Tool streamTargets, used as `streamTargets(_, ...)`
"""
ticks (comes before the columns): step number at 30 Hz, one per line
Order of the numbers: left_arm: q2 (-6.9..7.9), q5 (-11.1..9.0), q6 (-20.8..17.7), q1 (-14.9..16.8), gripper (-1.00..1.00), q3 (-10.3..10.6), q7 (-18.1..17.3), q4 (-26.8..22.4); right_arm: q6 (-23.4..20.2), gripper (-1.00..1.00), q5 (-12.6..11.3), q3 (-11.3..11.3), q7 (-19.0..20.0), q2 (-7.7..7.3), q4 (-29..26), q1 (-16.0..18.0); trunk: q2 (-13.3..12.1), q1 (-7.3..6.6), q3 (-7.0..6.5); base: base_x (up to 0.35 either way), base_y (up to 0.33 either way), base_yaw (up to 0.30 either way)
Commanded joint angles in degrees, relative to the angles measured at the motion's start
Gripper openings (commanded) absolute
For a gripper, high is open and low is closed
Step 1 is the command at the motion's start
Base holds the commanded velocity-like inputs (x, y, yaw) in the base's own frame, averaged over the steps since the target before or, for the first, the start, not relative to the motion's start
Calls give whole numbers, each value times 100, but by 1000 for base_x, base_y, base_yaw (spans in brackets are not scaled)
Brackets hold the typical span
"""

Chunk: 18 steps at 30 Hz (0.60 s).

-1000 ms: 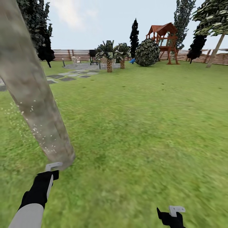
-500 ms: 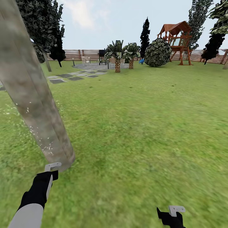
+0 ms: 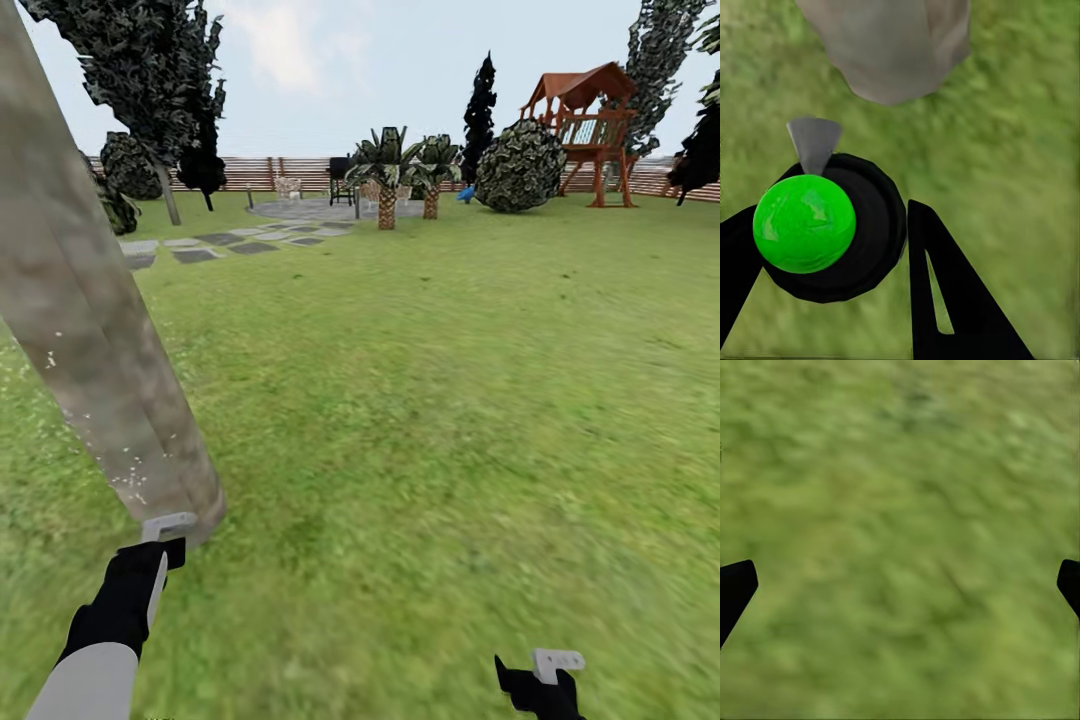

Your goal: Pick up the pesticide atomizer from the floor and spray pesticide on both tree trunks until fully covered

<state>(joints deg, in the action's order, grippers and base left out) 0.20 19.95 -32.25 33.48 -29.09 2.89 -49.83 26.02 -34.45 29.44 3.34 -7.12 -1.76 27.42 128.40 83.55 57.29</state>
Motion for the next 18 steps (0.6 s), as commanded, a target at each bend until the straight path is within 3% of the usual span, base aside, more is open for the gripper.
streamTargets(1,-1,6,1,0,-100,0,1,0,0,100,0,0,0,0,0,0,0,0,0,119,-259,277)
streamTargets(18,-11,1,0,0,-100,9,1,8,0,100,0,0,0,0,0,0,0,0,0,110,-267,275)
